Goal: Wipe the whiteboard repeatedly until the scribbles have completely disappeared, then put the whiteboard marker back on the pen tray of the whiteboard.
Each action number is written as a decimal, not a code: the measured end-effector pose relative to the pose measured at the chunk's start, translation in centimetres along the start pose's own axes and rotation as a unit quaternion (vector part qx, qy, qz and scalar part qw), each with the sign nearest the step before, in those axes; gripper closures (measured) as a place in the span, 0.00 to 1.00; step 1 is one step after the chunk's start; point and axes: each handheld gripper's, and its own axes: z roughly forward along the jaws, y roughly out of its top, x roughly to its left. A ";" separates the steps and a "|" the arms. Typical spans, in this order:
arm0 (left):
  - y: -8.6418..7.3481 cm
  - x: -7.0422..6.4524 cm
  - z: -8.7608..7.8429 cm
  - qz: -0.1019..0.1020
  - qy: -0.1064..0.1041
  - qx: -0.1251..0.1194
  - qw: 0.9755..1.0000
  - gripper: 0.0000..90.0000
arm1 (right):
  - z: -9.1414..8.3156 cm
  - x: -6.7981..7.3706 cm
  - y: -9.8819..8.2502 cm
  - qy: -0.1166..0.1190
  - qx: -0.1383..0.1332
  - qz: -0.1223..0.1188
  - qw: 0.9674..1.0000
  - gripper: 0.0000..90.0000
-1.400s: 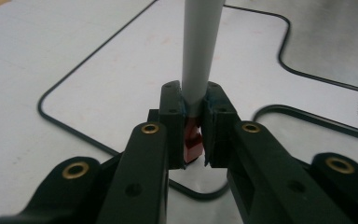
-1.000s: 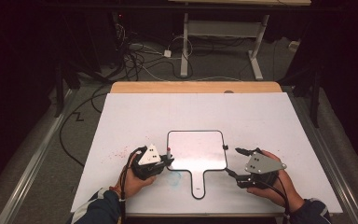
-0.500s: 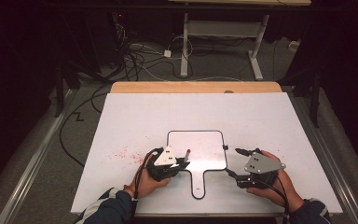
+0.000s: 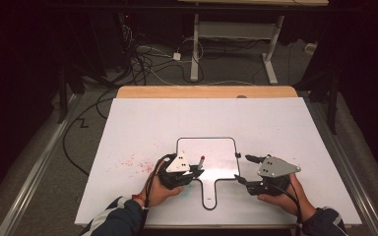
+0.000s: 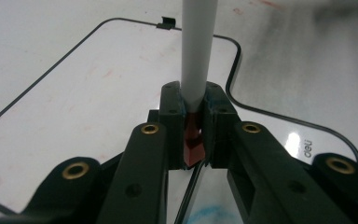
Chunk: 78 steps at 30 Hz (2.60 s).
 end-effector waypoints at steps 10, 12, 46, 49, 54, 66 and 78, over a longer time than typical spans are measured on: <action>1.2 -0.1 0.8 -0.001 -0.015 -0.001 1.000 0.87 | 0.4 0.3 0.4 0.037 -0.020 0.034 0.999 0.35; 1.5 -0.3 1.0 -0.004 -0.013 0.003 1.000 0.87 | 0.3 0.1 0.7 0.049 -0.031 0.052 0.997 0.35; 5.0 -3.1 4.1 0.004 -0.075 -0.035 0.997 0.87 | 0.3 -0.2 3.1 0.122 -0.091 0.113 0.982 0.90; 5.0 -3.2 4.1 0.008 -0.071 -0.037 0.997 0.86 | 0.2 -0.3 3.1 0.120 -0.090 0.119 0.981 0.90; 5.0 -3.6 3.8 0.026 -0.043 -0.038 0.998 0.77 | -0.3 -0.8 3.1 0.103 -0.089 0.131 0.982 0.90; 3.9 -2.8 -0.7 0.041 0.071 -0.045 0.996 0.36 | -2.4 -2.9 2.6 0.061 -0.054 0.180 0.980 0.90; -1.7 -0.9 -6.4 0.000 0.184 0.001 0.983 0.26 | -1.4 -4.5 2.1 0.072 0.016 0.213 0.974 0.90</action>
